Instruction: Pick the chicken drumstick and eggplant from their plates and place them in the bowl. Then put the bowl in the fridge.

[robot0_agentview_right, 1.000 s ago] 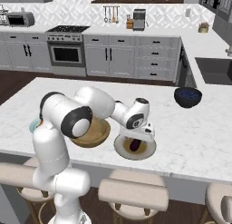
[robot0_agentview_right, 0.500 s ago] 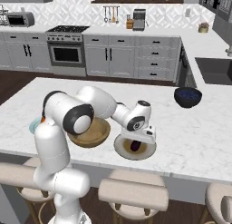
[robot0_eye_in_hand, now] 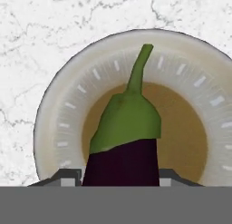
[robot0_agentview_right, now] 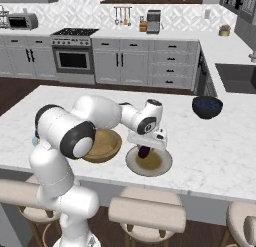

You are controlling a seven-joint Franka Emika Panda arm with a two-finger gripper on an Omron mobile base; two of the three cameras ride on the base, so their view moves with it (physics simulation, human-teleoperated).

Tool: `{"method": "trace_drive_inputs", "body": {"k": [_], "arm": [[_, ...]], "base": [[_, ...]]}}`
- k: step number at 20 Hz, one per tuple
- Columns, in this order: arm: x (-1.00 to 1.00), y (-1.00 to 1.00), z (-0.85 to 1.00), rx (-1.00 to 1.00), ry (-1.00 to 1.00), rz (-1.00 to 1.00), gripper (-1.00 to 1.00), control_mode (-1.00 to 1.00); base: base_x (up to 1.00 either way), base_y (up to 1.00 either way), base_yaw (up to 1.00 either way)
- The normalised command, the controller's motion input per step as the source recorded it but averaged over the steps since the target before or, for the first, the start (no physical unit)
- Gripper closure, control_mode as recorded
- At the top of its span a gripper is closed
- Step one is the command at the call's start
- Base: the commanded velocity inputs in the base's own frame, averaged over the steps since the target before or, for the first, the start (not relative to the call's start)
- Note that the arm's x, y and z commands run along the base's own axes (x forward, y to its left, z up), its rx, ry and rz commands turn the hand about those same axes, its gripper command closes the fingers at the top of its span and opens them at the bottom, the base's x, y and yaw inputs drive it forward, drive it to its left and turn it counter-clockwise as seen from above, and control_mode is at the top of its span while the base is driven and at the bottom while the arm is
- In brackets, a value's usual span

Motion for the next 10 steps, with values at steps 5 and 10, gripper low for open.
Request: {"method": "trace_drive_inputs", "body": {"k": [5, 10], "arm": [[-0.16, 0.92, 0.84, 0.00, 0.00, 0.00, 1.00, -1.00], [0.00, 1.00, 0.03, 0.00, 0.00, 0.00, 1.00, -1.00]], "base": [[0.00, 0.00, 0.00], [0.00, 0.00, 0.00]]}}
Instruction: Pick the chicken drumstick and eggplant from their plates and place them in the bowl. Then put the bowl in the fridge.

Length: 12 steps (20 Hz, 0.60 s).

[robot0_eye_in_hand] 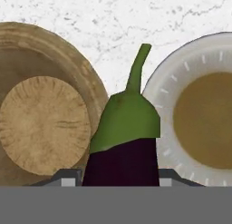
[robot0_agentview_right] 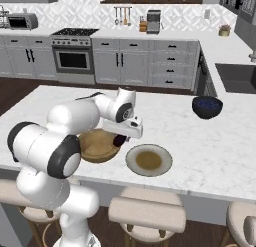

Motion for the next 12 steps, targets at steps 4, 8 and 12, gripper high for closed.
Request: {"method": "trace_drive_inputs", "body": {"k": [4, 8, 12], "arm": [[0.02, 1.00, -0.05, 0.00, 0.00, 0.00, 1.00, -1.00], [0.28, 0.36, -0.14, 0.00, 0.05, 0.00, 1.00, -1.00], [0.04, 0.09, -0.23, 0.00, 0.07, 0.00, 1.00, -1.00]], "base": [[0.00, 0.00, 0.00], [0.00, 0.00, 0.00], [0.00, 0.00, 0.00]]}}
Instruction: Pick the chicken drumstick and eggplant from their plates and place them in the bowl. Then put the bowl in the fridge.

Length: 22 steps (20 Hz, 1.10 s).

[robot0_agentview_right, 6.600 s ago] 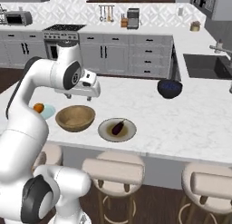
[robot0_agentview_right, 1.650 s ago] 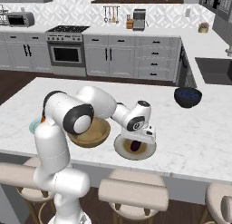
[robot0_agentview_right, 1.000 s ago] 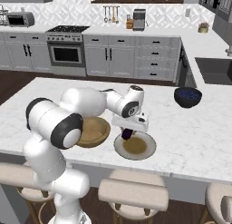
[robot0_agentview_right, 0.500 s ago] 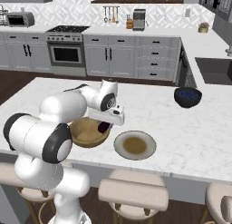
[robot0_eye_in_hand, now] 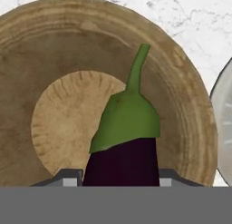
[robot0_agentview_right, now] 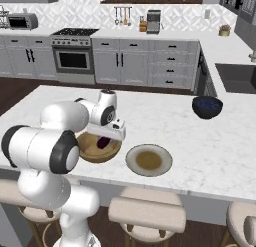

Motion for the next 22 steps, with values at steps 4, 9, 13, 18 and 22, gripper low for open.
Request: {"method": "trace_drive_inputs", "body": {"k": [4, 9, 13, 18, 22], "arm": [[-0.07, 0.16, -0.07, 0.00, 0.03, 0.00, -1.00, -1.00], [0.00, 0.27, 0.00, 0.01, 0.00, 0.00, -1.00, -1.00], [0.00, 0.38, -0.05, 0.00, 0.00, 0.00, -1.00, -1.00], [-0.29, 0.45, 0.64, 0.02, 0.00, 0.00, -1.00, -1.00], [-0.85, 0.86, 0.51, 0.02, 0.00, 0.00, -1.00, -1.00]], "base": [[0.00, 0.00, 0.00], [0.00, 0.00, 0.00], [0.00, 0.00, 0.00], [0.00, 0.00, 0.00], [0.00, 0.00, 0.00]]}}
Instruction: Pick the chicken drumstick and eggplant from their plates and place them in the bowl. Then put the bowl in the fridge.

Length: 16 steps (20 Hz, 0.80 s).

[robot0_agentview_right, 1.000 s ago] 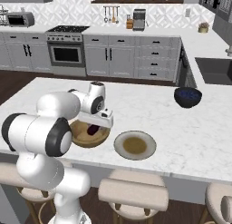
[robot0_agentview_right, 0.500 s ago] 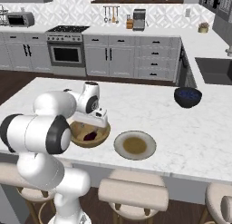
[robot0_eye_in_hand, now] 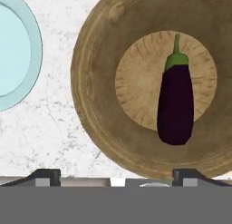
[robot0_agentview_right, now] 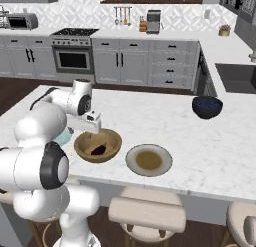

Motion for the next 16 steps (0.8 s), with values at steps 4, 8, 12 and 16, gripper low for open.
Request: {"method": "trace_drive_inputs", "body": {"k": [4, 8, 12, 16], "arm": [[-0.23, 1.00, 0.00, 0.00, 0.05, -0.10, -1.00, -1.00], [0.00, 1.00, 0.00, 0.03, 0.06, -0.10, -1.00, -1.00], [0.22, 0.98, 0.00, 0.07, 0.07, -0.01, -1.00, -1.00], [0.47, 1.00, -0.10, 0.00, 0.10, 0.00, -1.00, -1.00]], "base": [[0.00, 0.00, 0.00], [0.00, 0.00, 0.00], [0.00, 0.00, 0.00], [0.00, 0.00, 0.00]]}}
